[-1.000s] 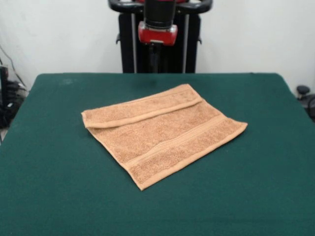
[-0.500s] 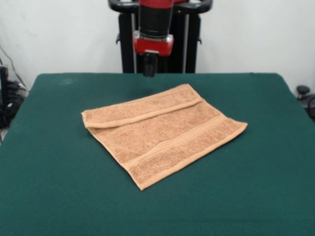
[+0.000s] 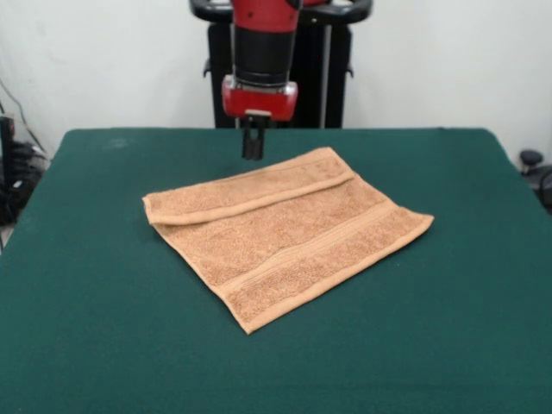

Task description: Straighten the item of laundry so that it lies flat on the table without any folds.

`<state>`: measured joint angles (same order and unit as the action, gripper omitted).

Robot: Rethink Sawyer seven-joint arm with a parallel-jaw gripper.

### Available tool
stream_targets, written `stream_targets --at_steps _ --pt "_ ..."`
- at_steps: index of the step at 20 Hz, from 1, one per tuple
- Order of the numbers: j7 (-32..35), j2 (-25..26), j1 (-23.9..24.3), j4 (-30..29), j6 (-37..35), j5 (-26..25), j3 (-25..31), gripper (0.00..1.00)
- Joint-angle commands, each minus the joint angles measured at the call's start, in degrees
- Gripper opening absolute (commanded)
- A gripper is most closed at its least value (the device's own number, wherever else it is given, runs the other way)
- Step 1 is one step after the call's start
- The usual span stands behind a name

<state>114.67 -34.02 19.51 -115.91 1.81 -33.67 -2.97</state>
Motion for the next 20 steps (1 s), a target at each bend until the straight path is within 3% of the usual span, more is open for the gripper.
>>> stream_targets --at_steps 1,13,20 --pt "-5.0 2.4 3.1 8.4 -8.7 -3.1 10.1 0.00" --pt "-10.5 2.6 11.2 11.6 -15.4 -7.7 18.6 0.00" --pt "-10.6 2.6 13.1 12.8 -17.3 -10.3 21.3 0.00"
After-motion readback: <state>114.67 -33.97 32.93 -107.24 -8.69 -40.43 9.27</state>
